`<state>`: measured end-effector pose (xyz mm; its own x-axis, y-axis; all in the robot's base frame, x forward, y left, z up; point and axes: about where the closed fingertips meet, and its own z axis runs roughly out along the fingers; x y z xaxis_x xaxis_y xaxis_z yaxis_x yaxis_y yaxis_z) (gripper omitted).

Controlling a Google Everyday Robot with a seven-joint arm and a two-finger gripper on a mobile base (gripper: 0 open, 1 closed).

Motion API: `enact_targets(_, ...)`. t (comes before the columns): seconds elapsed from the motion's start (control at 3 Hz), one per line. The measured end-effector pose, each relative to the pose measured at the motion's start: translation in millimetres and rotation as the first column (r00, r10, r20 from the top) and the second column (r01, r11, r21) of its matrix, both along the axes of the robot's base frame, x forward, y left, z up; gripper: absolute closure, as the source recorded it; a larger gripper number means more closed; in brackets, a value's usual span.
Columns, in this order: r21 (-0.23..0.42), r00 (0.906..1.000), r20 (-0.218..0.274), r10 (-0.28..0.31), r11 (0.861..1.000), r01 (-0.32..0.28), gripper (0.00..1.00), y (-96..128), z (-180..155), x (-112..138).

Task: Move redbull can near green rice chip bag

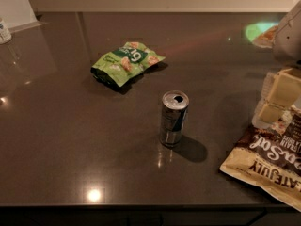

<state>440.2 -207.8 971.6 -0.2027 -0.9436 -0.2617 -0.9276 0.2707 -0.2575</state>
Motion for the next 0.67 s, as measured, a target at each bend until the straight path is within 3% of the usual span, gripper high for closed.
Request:
enact_targets(0.33, 0.099, 0.9998, 0.017, 0.003, 0.995, -0.005, 0.0, 17, -13, 4)
enact_targets(0.67, 0.202, 0.9991, 0.02, 0.038, 0.979, -0.042, 0.0, 42, -21, 3)
